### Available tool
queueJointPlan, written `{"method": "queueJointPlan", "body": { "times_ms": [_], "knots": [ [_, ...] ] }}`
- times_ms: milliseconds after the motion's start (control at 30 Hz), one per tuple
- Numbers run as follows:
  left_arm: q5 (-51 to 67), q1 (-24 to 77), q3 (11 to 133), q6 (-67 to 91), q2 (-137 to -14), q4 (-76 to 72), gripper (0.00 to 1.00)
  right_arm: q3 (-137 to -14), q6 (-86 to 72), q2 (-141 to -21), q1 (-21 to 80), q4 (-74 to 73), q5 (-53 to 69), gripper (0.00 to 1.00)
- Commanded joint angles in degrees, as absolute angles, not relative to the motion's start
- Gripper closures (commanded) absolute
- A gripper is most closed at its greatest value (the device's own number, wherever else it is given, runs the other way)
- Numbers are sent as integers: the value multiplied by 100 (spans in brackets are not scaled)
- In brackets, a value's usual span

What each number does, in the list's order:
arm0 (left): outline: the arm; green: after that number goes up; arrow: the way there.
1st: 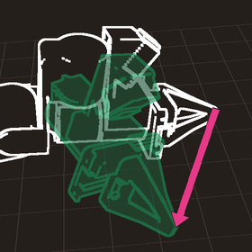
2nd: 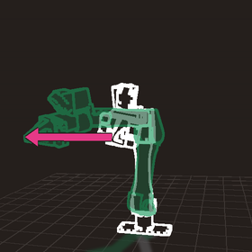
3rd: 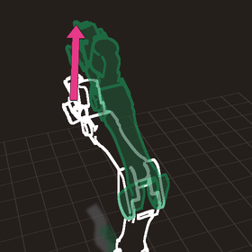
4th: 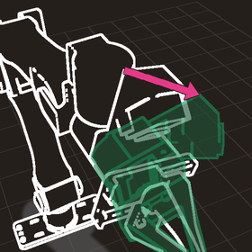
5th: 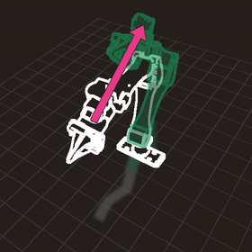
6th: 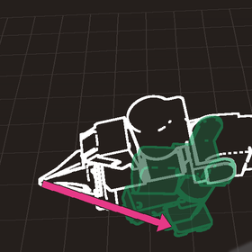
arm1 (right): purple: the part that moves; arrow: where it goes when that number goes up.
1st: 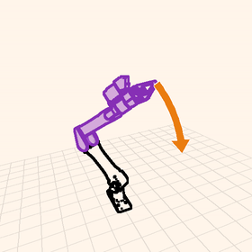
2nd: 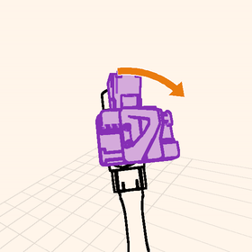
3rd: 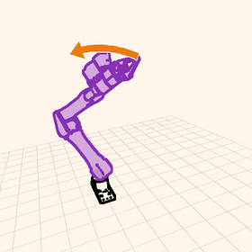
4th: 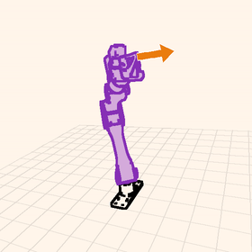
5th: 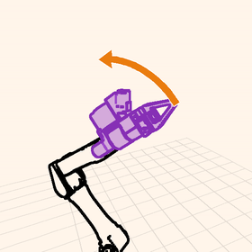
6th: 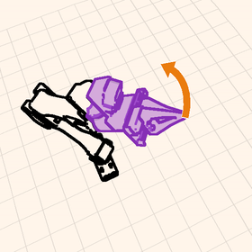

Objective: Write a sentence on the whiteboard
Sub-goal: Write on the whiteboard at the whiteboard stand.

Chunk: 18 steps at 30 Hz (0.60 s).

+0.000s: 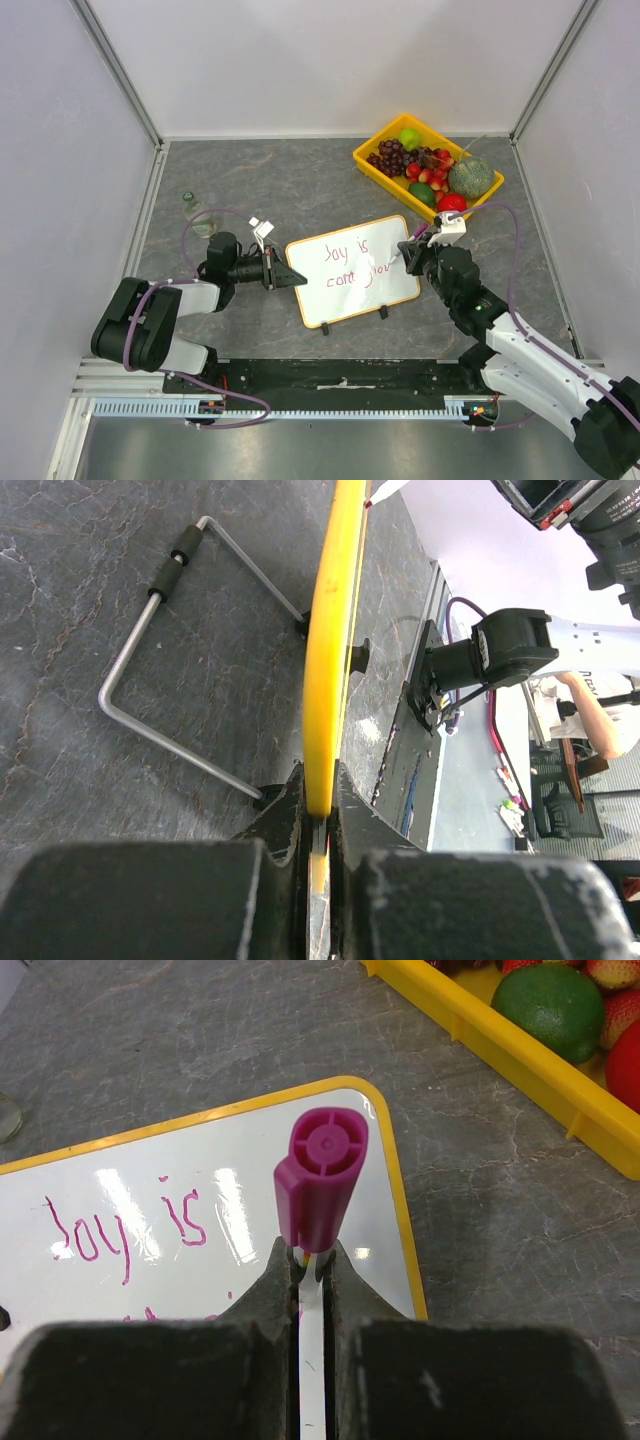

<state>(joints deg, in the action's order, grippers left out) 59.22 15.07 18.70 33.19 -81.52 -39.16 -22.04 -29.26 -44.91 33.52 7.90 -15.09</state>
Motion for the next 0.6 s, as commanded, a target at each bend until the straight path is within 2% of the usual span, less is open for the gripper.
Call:
{"method": "queueJointPlan", "body": {
  "times_ms": [0,567],
  "knots": [
    [5687,1512,1916,3226,-8235,-3806,98,-2487,-2795,-4544,3313,800,-1705,100],
    [5678,1512,1925,3226,-8253,-3797,98,-1969,-2962,-4307,3313,563,-1441,100]
  ]
}}
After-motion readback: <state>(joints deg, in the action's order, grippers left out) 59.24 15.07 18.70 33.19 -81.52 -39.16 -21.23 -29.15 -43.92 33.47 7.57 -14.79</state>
